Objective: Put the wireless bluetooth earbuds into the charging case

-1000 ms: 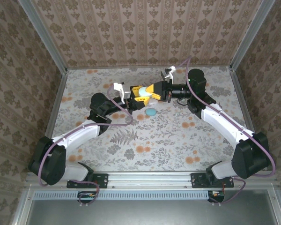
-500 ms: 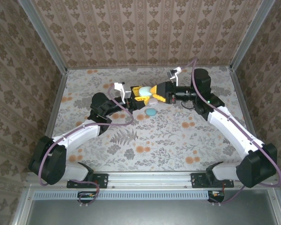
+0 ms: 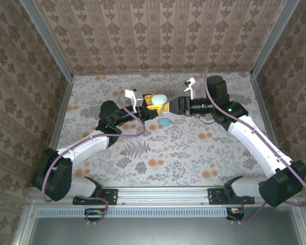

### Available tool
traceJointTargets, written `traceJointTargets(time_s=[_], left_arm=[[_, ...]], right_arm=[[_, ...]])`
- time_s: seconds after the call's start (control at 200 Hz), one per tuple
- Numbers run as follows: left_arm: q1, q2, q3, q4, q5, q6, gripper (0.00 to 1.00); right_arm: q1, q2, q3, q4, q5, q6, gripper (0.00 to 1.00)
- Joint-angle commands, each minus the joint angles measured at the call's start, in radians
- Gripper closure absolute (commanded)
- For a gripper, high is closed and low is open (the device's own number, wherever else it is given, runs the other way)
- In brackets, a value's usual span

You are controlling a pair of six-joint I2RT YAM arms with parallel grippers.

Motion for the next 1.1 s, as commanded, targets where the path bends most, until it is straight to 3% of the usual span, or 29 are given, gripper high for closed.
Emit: traceJointTargets(time_s=[0.0,0.39,1.095], left_arm=[[0.001,-0.003,0.02,0.001,0.015,-0.016,0.73],[-0.001,-0.007,0.024,-0.006,0.059,-0.011,0.73],[-0.002,-0.016,0.009,-0.012,0.083,-0.004,0.73]], right_arm=[[0.005,0.015,0.038,-0.019,0.022,-0.024,0.35],[0.004,0.025,0.049,0.011,0.136,0.006,0.36],[-0.027,0.06,0.079,0.097,0.162,0.117,0.35]])
